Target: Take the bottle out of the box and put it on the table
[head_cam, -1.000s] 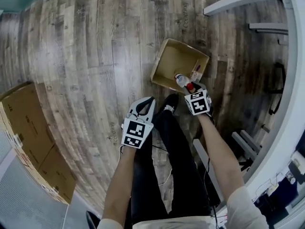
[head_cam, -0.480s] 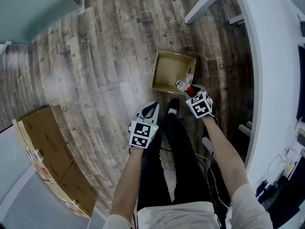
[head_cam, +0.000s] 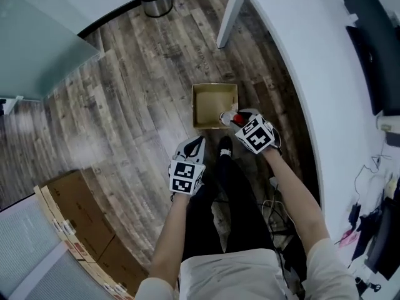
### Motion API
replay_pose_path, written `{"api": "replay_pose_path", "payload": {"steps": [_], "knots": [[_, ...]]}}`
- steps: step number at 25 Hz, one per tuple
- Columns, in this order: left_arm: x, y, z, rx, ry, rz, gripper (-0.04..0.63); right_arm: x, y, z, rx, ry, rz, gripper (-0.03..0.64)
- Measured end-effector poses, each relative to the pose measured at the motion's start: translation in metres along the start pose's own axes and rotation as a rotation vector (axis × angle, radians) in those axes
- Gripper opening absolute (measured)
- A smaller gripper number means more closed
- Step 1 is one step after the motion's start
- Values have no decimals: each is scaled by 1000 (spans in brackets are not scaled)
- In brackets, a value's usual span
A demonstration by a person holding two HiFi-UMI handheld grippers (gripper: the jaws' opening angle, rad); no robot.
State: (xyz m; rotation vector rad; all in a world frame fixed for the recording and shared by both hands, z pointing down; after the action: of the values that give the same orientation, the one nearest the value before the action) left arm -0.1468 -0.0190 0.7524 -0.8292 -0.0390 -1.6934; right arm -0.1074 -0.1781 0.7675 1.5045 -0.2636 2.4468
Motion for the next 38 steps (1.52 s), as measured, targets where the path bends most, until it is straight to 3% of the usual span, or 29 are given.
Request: {"api": "replay_pose_path", "payload": {"steps": [12,17,24,27,33,38], "knots": [[-51,90,-63,106,-2,119,14,-155,-18,-25,-100,45,46,182],[-59,140,-85,175,-15,184,15,-214,-19,-13,-81,69,59,181],[-104,212,-135,211,-1,272,15,-318,-39,-13,-42,50,58,182],[-104,241,-147,237,0,303,15,-353,-33,-8,-60,65,86,181],[-98,292,-162,280,-6,364,15,-417,-23,17,1,97,113,182],[-84,328,-187,294,20,401,15,-470,8,36,18,83,152,182]]}}
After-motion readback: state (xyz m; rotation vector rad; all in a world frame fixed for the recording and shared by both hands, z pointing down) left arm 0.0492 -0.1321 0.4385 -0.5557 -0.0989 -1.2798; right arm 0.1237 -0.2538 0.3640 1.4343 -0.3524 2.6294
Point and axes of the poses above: the fingertips, and each gripper's own axes: x forward along the fingers, y to its right, z out of its underside, the point moved 4 cm from there along -x, backward along the fingers, and after that the axes turned 10 degrees about -x, right-handed, at the moved point
